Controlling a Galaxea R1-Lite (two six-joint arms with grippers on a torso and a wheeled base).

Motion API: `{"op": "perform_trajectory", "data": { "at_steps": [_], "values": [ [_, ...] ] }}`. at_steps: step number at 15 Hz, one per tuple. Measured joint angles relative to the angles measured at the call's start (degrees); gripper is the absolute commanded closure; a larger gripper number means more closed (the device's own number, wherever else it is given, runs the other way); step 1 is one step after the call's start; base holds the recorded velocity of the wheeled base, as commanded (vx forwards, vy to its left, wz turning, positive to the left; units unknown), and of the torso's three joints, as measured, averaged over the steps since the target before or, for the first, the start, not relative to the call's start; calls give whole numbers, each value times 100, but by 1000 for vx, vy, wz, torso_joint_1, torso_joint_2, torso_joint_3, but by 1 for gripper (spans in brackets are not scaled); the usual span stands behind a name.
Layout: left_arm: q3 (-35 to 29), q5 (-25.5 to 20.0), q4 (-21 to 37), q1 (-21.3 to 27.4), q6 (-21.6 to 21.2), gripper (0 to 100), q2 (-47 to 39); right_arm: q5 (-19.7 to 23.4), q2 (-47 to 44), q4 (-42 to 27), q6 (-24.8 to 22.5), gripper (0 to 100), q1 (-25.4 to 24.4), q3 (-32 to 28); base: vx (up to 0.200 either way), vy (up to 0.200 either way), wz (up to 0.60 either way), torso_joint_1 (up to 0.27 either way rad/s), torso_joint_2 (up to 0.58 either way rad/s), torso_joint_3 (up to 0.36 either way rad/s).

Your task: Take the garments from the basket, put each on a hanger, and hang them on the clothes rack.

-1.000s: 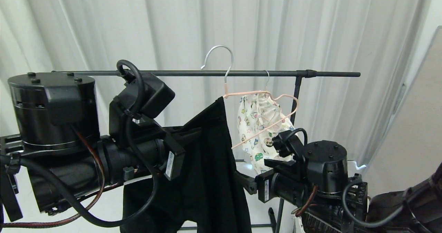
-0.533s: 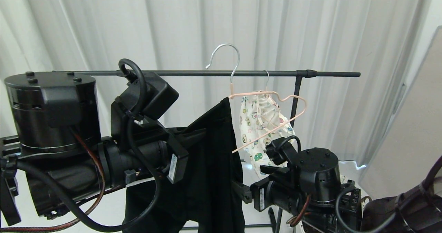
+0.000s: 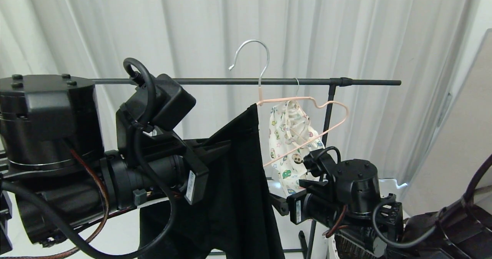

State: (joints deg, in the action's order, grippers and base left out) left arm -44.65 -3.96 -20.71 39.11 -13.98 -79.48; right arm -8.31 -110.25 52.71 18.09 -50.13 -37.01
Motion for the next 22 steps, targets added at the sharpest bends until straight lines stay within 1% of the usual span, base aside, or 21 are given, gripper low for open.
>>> {"op": "perform_trajectory", "data": {
  "at_steps": [3, 5, 8, 11, 16, 18, 22],
  "values": [
    [15, 0, -2, 61, 0, 100, 38, -27, -33, 0, -6, 0, 62, -6, 0, 0, 0, 0, 0, 0],
    [17, 5, -2, 66, -11, 100, 40, -154, -44, -2, -15, 0, 85, 5, 0, 0, 0, 0, 0, 0],
    [33, 20, 0, -72, -62, 100, 40, -252, -22, -2, -83, 0, 167, 218, 0, 0, 0, 0, 0, 0],
    [34, -5, 0, -217, -262, 100, 21, -255, 96, 2, -80, 0, 254, 380, 0, 0, 0, 0, 0, 0],
    [23, -16, 0, -223, -268, 100, -28, -200, 265, 22, -50, 0, 226, 377, 0, 0, 0, 0, 0, 0],
    [26, -17, -2, -116, -266, 100, -37, -74, 282, 244, 18, 0, 118, 280, 0, 0, 0, 0, 0, 0],
    [-10, -17, -2, 17, -263, 100, -84, 6, 221, 299, 104, 0, -210, 179, 0, 0, 0, 0, 0, 0]
  ]
}}
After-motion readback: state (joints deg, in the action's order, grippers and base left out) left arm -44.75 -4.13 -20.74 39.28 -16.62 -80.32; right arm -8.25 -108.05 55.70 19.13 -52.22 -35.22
